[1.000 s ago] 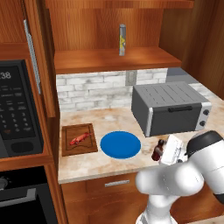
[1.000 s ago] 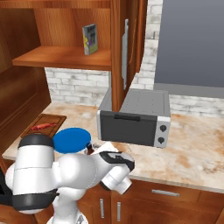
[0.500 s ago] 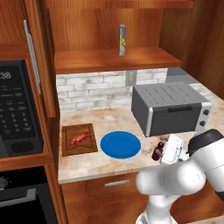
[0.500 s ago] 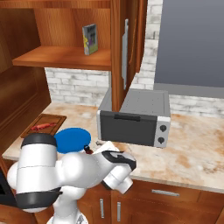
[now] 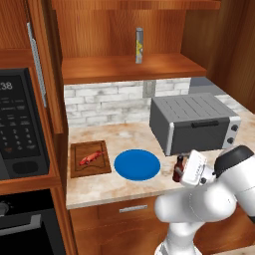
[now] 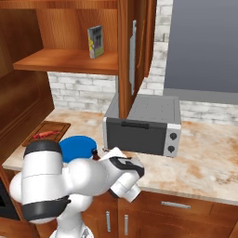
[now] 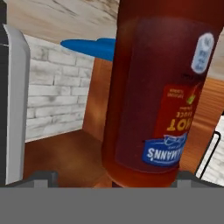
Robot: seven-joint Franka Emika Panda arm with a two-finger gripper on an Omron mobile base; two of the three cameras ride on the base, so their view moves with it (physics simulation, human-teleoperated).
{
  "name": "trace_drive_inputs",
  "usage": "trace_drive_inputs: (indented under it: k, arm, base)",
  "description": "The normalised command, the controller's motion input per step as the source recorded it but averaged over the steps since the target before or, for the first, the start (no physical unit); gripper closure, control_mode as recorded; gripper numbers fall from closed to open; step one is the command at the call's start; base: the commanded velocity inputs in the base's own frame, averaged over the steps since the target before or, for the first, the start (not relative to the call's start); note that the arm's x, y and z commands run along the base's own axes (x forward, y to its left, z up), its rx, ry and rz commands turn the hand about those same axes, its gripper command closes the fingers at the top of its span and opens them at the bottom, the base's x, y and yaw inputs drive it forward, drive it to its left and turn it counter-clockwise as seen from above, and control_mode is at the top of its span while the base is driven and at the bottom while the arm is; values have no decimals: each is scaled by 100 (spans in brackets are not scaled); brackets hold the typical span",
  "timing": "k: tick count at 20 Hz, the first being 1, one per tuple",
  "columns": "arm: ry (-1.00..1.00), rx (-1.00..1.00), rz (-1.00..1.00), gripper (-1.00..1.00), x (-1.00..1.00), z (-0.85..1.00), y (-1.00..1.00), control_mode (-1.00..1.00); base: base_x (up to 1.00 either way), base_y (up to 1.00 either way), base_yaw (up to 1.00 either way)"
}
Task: Pick the fish from the plate and place it on the cutting board. Then pick the condiment bottle from the cabinet and place it next to the cutting board.
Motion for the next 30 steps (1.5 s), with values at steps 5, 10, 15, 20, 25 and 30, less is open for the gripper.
trace_drive_inputs:
  k: [5, 10, 15, 20, 25, 30]
  arm:
    - [0, 0, 0, -100, 10, 0, 0, -100]
    - [0, 0, 0, -100, 1, 0, 0, -100]
    - [0, 0, 0, -100, -10, 8, 0, -100]
    - [-4, 0, 0, -100, -37, 21, 0, -100]
    - [-3, 0, 0, -100, -41, 34, 0, -100]
    - [0, -8, 0, -100, -36, 54, 1, -100]
  base:
    - [0, 0, 0]
    - [0, 0, 0]
    - [0, 0, 0]
    - [0, 0, 0]
    - [0, 0, 0]
    - [0, 0, 0]
